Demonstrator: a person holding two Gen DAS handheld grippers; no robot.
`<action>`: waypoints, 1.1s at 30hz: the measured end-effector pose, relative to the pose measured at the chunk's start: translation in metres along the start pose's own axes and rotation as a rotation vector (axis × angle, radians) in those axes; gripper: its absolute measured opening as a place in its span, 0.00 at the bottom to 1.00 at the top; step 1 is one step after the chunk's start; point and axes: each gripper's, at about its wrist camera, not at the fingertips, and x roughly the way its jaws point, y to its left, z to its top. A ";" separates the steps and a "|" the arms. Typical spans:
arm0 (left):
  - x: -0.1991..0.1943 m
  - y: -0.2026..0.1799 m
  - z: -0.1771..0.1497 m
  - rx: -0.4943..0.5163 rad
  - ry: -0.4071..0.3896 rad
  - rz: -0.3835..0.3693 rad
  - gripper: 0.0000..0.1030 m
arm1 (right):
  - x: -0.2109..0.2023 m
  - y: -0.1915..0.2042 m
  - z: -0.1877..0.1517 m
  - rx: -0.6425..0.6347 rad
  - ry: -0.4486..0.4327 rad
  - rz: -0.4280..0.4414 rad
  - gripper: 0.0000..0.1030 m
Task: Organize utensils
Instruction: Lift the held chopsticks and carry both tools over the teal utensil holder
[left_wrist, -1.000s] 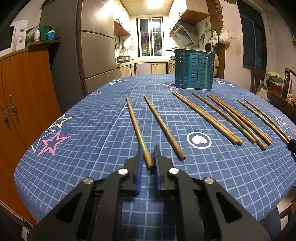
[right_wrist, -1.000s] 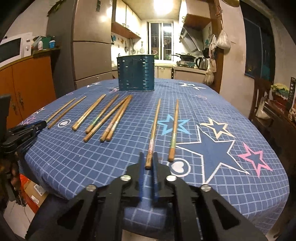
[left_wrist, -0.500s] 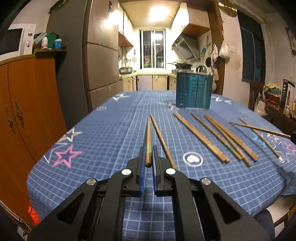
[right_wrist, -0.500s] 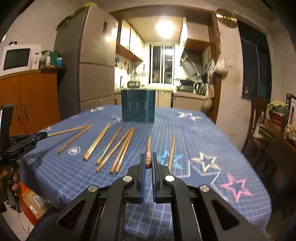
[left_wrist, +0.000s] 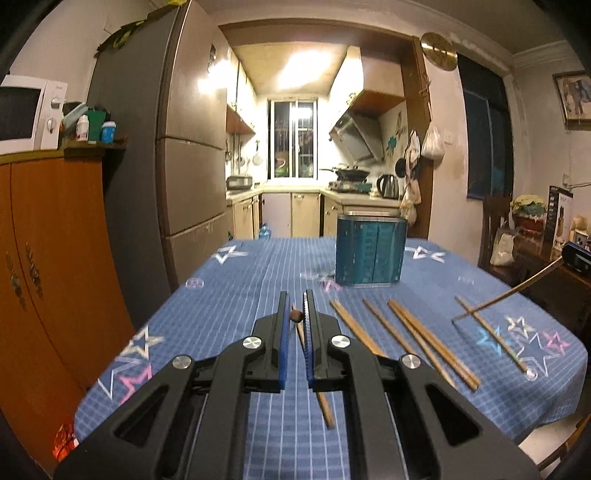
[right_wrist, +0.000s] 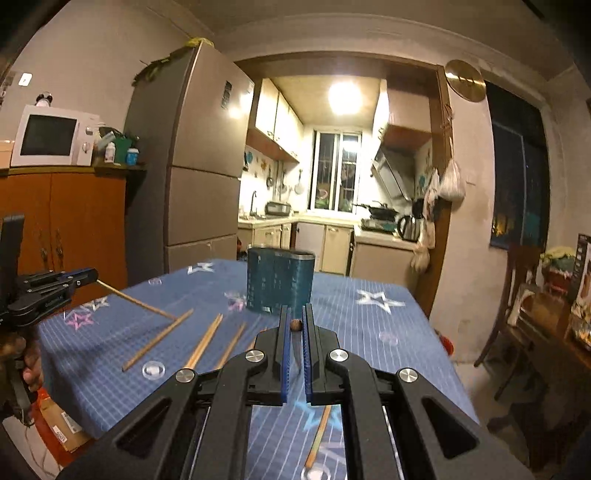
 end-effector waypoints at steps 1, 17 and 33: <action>0.002 0.001 0.006 0.003 -0.009 -0.002 0.05 | 0.003 -0.003 0.007 -0.002 -0.004 0.008 0.07; 0.051 0.003 0.074 0.030 -0.048 -0.044 0.05 | 0.071 -0.032 0.070 0.033 0.052 0.115 0.07; 0.092 -0.015 0.162 0.027 -0.066 -0.152 0.05 | 0.137 -0.041 0.157 0.034 0.053 0.172 0.07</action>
